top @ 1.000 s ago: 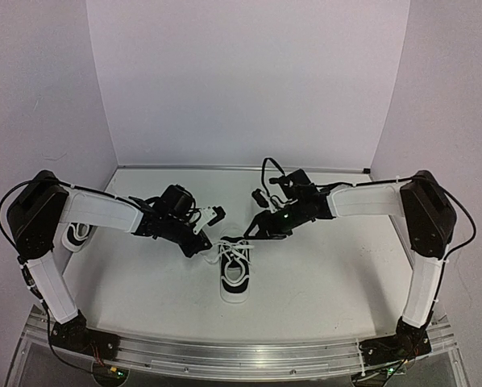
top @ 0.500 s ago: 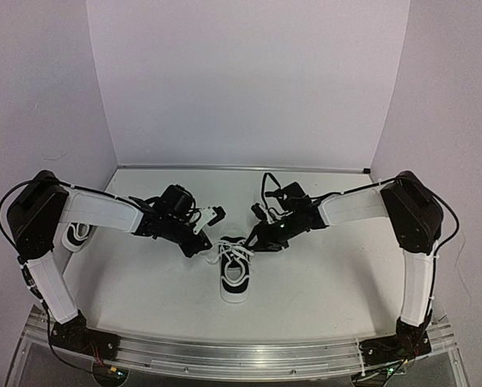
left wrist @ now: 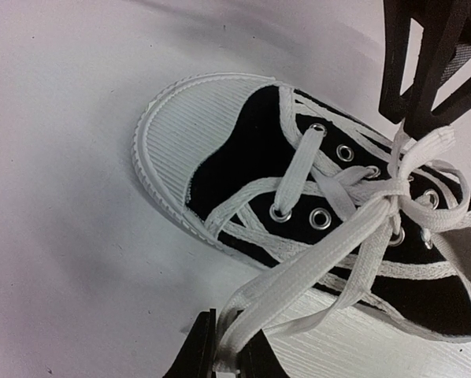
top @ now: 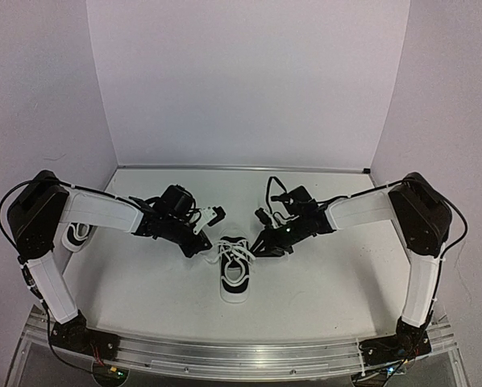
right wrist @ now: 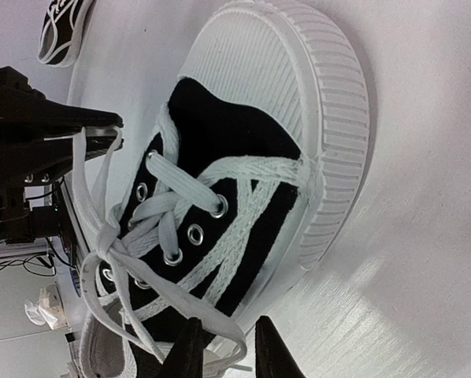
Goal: Tie the shoes
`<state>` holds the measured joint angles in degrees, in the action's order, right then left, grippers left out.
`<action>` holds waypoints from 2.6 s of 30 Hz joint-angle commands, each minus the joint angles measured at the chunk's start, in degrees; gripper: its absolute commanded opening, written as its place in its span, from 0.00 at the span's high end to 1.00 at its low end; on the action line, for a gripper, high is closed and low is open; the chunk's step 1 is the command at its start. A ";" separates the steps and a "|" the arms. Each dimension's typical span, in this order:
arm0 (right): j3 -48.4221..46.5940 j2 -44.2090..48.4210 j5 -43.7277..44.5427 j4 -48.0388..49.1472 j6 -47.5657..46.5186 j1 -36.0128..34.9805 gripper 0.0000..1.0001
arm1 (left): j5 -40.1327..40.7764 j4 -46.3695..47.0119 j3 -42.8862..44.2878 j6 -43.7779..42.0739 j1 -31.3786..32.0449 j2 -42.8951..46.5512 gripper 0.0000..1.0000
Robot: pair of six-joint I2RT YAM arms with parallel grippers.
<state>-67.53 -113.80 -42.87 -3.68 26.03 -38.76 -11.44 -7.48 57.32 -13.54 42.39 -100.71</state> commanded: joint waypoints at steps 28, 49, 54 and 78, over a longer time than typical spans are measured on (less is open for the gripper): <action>3.98 9.68 2.62 -3.83 -8.02 1.82 0.66 | 2.35 -1.48 1.82 0.11 -0.03 0.36 1.00; -3.22 1.85 -0.66 -2.47 -11.84 1.76 0.57 | 1.61 -1.31 2.19 0.01 -0.03 -0.42 1.00; -3.86 -0.81 -0.97 -2.38 -12.95 1.75 0.57 | 1.51 -1.32 2.40 0.01 -0.02 -0.63 1.00; -2.37 0.15 1.63 -5.22 -15.13 0.63 1.00 | 4.14 -2.50 1.83 -0.34 -0.47 0.45 1.00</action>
<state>-70.79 -116.89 -44.49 -7.59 10.81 -37.98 -9.02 -8.56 57.39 -13.50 42.38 -101.03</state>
